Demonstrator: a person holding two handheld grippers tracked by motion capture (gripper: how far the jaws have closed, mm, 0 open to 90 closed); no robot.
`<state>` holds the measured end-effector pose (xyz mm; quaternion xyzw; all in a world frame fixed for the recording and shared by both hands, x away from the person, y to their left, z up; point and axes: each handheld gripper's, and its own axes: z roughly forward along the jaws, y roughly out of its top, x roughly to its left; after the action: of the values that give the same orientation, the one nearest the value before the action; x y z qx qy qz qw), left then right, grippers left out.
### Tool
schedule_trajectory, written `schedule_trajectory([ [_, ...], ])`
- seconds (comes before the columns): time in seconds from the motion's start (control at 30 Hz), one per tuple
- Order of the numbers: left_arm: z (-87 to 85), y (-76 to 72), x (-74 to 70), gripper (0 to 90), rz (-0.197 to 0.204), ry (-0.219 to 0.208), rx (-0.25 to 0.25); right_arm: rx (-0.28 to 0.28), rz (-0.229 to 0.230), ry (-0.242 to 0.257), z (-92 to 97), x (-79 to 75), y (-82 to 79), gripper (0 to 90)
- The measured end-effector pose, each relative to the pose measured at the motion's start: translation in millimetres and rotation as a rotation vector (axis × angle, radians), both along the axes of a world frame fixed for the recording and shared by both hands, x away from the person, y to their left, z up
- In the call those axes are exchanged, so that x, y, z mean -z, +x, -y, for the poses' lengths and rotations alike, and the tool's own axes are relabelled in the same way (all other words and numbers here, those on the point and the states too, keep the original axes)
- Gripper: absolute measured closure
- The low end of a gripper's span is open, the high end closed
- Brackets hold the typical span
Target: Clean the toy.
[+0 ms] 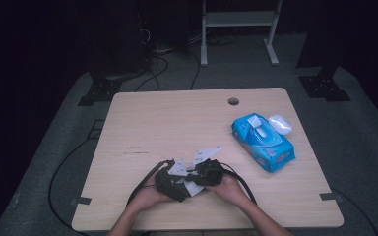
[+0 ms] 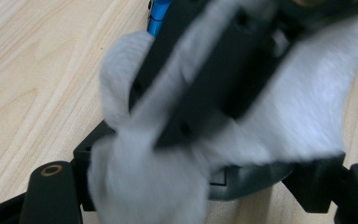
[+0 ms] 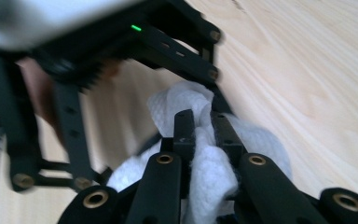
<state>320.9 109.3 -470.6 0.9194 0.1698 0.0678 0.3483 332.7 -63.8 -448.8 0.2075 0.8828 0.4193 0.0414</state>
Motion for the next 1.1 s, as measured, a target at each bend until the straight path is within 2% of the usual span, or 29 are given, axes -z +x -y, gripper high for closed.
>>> schedule_trajectory([
  [0.03, 0.0, 0.2, 0.0, 23.7, 0.002, 0.001, 0.000, 0.015, 0.003, -0.007, 4.4, 0.1, 2.1, 82.2],
  [0.07, 0.3, 0.3, 0.0, 23.7, 0.001, 0.001, 0.001, 0.055, -0.012, -0.002, 15.7, 0.6, 8.7, 82.2],
  [0.17, 2.0, 0.5, -0.3, 23.7, 0.003, 0.006, -0.001, 0.077, -0.039, 0.015, 21.5, 1.2, 13.7, 82.2],
  [0.27, 2.4, 0.7, -0.3, 23.7, 0.001, 0.004, 0.002, 0.059, -0.052, 0.016, 12.7, 1.7, 11.5, 82.2],
  [0.3, 2.1, 0.6, -0.4, 23.7, 0.002, 0.006, 0.001, 0.037, -0.049, 0.012, 6.4, 3.0, 10.0, 82.2],
  [0.4, -0.1, -0.3, -0.1, 23.7, 0.000, 0.001, -0.002, 0.031, -0.050, 0.014, 0.9, 3.7, 9.4, 82.1],
  [0.47, 0.4, -0.3, -0.1, 23.7, 0.002, 0.003, -0.004, 0.047, -0.049, 0.021, 9.1, 4.1, 12.7, 82.1],
  [0.6, 1.0, 0.6, -0.2, 23.7, 0.008, 0.008, 0.004, 0.121, -0.034, 0.012, 29.4, 1.7, 19.0, 82.2],
  [0.63, 1.7, 0.5, -0.1, 23.7, 0.007, 0.006, 0.001, 0.135, -0.061, 0.021, 31.6, 1.8, 20.3, 82.2],
  [0.7, 1.7, 0.7, -0.1, 23.7, 0.006, 0.004, 0.000, 0.121, -0.057, 0.031, 27.1, 2.3, 18.4, 82.2],
  [0.73, 1.7, 0.7, -0.1, 23.7, 0.006, 0.004, 0.000, 0.104, -0.073, 0.046, 22.7, 2.8, 16.7, 82.2],
  [0.87, 1.0, -0.2, 0.0, 23.7, 0.001, 0.001, -0.003, 0.051, -0.062, 0.038, 8.0, 4.0, 9.8, 82.2],
  [0.9, 0.4, -0.3, 0.1, 23.7, 0.003, 0.001, -0.003, 0.047, -0.049, 0.028, 6.7, 2.4, 7.7, 82.2],
  [1.03, 1.4, 0.1, 0.2, 23.7, 0.003, 0.001, 0.000, 0.048, -0.065, 0.050, 10.4, 0.1, 5.6, 82.2],
  [1.07, 2.1, -0.1, 0.4, 23.7, 0.004, -0.002, -0.004, 0.006, -0.080, 0.077, 7.6, -1.8, 1.3, 82.2],
  [1.1, 2.1, -0.1, 0.4, 23.7, 0.004, -0.002, -0.004, 0.006, -0.080, 0.077, 7.6, -1.8, 1.3, 82.2],
])
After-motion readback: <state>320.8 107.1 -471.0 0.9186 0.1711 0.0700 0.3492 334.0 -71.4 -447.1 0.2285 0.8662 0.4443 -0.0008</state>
